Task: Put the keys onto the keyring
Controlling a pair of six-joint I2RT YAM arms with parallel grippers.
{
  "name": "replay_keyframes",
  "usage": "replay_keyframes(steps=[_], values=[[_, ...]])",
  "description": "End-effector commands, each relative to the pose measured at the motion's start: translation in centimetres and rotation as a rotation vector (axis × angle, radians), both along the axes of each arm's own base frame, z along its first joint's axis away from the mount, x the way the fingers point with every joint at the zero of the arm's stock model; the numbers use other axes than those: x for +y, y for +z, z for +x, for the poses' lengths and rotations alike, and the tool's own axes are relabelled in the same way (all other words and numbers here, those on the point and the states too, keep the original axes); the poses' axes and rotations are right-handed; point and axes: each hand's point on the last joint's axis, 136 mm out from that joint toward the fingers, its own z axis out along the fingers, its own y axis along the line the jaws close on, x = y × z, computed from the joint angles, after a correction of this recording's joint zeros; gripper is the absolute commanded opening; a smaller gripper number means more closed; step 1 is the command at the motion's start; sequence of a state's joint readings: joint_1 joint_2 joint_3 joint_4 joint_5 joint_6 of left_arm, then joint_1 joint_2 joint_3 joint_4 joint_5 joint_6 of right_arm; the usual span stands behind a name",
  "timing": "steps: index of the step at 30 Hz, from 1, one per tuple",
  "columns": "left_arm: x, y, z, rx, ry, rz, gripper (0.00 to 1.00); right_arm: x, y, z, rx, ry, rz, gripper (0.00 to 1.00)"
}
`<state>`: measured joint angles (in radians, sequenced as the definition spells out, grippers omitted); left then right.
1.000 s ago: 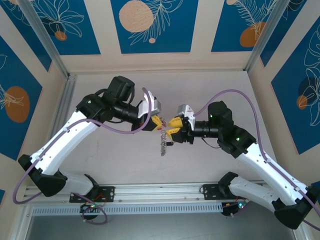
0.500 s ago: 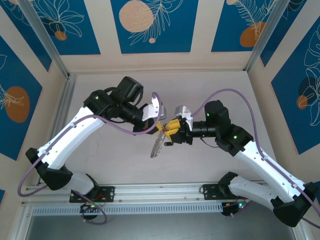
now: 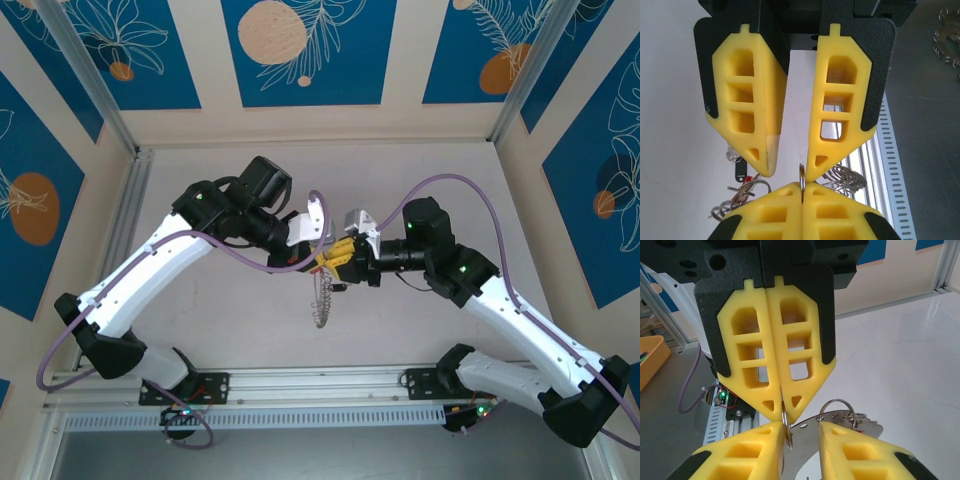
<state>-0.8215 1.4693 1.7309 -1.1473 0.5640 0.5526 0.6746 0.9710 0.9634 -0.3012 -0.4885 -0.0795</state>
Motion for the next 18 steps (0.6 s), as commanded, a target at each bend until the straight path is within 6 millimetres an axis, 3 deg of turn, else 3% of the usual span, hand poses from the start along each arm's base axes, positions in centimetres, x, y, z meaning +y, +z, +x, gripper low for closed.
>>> replay_keyframes(steps=[1, 6, 12, 15, 16, 18], values=[[-0.5, 1.4, -0.6, -0.021, -0.032, -0.039, 0.00, 0.5, 1.5, -0.8, -0.034, 0.052, 0.028, 0.24], [-0.7, 2.1, -0.9, -0.025, -0.040, -0.079, 0.00, 0.5, 1.2, -1.0, -0.031, 0.066, 0.016, 0.00], [-0.6, 3.1, -0.8, -0.054, -0.005, -0.155, 0.01, -0.3, 2.1, -0.9, -0.055, 0.040, 0.069, 0.00], [-0.4, 3.3, -0.7, -0.029, 0.025, -0.228, 0.29, -1.2, 3.9, -1.1, -0.063, 0.036, 0.170, 0.00], [-0.4, 3.4, -0.6, -0.019, 0.040, -0.262, 0.34, -1.5, 4.5, -1.2, -0.066, 0.037, 0.204, 0.00], [-0.6, 3.8, 0.0, -0.011, 0.079, -0.346, 0.36, -1.9, 5.5, -1.3, -0.074, 0.029, 0.262, 0.00]])
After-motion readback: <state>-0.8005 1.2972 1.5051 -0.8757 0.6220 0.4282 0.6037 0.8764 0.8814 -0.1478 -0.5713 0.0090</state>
